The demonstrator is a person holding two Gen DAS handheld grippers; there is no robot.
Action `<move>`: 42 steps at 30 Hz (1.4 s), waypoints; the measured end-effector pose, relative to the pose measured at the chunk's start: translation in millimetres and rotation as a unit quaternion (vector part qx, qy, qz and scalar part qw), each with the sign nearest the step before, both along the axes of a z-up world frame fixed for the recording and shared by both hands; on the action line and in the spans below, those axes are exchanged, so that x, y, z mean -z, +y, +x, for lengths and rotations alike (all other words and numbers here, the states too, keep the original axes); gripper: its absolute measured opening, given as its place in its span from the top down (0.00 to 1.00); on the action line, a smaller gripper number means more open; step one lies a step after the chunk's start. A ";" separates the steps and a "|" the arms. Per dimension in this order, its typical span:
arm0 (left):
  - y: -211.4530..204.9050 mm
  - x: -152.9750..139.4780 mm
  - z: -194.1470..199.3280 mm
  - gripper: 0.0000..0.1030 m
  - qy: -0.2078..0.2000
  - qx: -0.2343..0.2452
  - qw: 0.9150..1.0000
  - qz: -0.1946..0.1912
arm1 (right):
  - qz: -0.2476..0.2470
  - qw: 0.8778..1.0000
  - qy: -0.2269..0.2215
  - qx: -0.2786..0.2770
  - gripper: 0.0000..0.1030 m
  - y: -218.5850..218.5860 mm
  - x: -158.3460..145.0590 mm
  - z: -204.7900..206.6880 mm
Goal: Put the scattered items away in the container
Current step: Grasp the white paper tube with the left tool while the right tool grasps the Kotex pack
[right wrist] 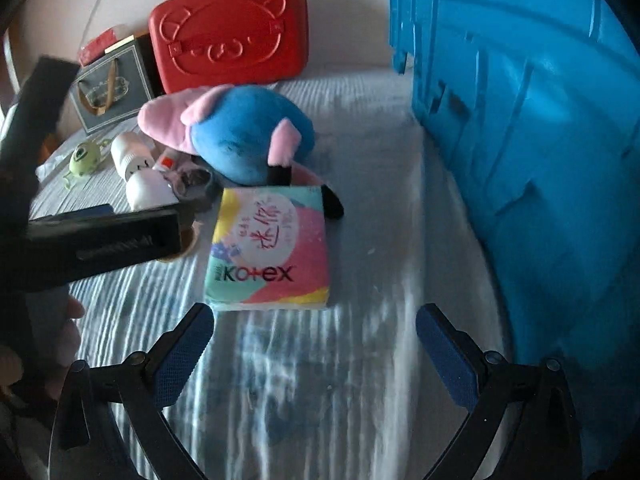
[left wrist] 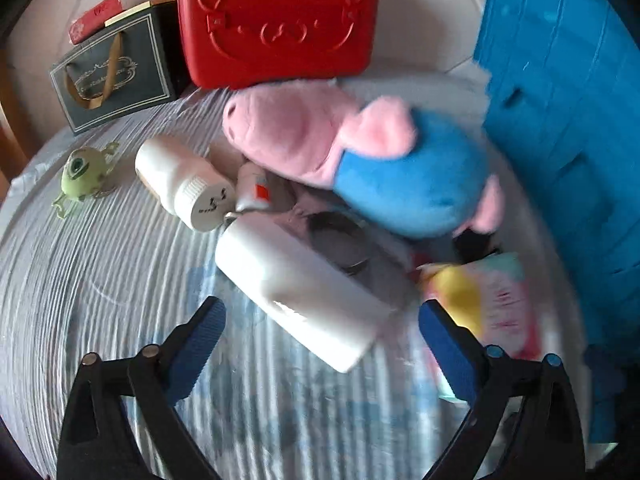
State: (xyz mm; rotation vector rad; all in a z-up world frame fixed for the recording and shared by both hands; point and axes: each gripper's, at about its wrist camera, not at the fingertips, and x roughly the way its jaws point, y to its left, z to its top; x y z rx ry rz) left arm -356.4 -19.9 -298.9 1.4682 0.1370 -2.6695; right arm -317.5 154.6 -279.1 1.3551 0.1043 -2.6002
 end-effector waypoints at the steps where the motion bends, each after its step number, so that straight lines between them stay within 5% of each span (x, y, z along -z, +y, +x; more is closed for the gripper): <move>1: -5.0 4.0 0.9 0.11 -0.008 -0.004 1.000 0.003 | -0.003 1.000 -0.002 -0.003 0.00 -0.4 1.3 -1.6; 9: -48.0 9.4 25.6 0.12 -0.031 -0.043 0.997 -0.053 | -0.029 0.999 -0.014 -0.018 0.00 -17.7 12.5 -22.1; 16: -34.8 -11.3 24.8 0.11 -0.007 -0.038 0.999 0.008 | -0.028 0.999 -0.018 -0.014 0.01 -25.4 22.7 -39.7; 21: -16.1 11.3 -4.0 0.12 -0.029 -0.046 0.998 -0.008 | -0.025 0.999 -0.021 -0.012 0.00 -24.4 30.9 -47.4; 31: -18.2 20.9 12.5 0.47 -0.011 -0.040 0.999 -0.015 | -0.025 1.000 -0.007 -0.009 0.01 -26.5 34.6 -50.5; 32: -16.2 20.4 15.1 0.48 -0.008 -0.036 0.999 -0.023 | -0.021 1.000 -0.002 -0.009 0.04 -27.3 34.6 -49.8; 34: -13.2 19.3 21.9 0.49 -0.004 -0.031 0.999 -0.033 | -0.016 1.000 0.002 -0.014 0.29 -30.7 34.1 -46.5; 42: -20.8 -23.6 55.6 0.53 0.037 -0.041 0.997 -0.047 | -0.018 0.999 0.027 -0.034 0.30 -39.1 0.6 -23.9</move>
